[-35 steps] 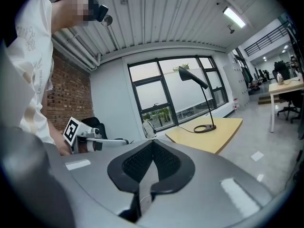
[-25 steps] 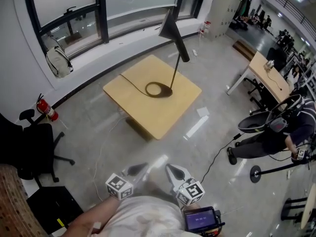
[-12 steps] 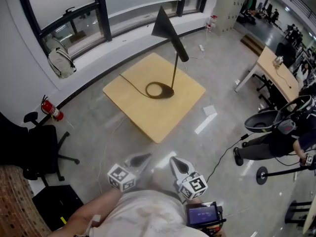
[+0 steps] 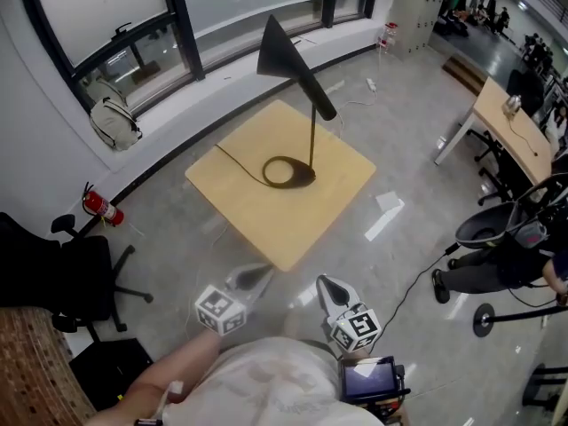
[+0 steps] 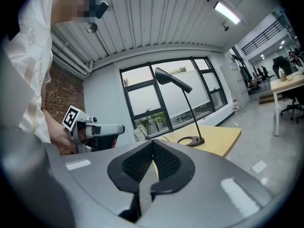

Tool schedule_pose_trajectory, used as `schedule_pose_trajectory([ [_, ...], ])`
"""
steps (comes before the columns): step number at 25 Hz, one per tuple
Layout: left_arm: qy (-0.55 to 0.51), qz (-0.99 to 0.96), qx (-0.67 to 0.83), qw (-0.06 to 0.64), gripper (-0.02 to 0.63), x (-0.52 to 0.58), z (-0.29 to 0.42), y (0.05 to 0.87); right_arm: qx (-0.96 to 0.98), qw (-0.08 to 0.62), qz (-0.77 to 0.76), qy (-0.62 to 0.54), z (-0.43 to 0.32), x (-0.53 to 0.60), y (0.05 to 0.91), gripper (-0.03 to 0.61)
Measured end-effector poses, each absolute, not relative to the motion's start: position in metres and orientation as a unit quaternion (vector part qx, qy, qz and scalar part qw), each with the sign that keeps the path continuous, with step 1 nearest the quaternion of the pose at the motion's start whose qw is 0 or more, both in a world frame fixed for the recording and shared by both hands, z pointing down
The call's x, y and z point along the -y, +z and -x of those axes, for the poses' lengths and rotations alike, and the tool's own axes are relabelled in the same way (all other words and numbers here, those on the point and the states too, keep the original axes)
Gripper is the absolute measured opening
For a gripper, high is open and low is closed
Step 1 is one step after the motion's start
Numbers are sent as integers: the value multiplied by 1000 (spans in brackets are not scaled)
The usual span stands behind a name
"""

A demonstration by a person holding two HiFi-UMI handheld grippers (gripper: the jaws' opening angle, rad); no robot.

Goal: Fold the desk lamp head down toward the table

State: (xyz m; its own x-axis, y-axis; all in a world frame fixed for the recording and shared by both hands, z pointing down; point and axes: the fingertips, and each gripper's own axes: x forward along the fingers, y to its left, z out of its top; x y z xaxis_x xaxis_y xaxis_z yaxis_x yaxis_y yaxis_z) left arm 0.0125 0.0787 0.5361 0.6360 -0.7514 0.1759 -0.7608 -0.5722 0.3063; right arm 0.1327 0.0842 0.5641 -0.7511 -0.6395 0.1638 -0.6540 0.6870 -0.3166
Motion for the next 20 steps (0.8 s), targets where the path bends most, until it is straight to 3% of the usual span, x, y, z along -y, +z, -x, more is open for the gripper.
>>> schedule_pose_trajectory([
  [13, 3, -870, 458, 179, 2, -52, -19, 533, 936, 29, -307, 171, -129, -40, 556, 12],
  [20, -2, -855, 481, 193, 2, -36, 13, 537, 937, 49, -295, 178, -108, -27, 571, 12],
])
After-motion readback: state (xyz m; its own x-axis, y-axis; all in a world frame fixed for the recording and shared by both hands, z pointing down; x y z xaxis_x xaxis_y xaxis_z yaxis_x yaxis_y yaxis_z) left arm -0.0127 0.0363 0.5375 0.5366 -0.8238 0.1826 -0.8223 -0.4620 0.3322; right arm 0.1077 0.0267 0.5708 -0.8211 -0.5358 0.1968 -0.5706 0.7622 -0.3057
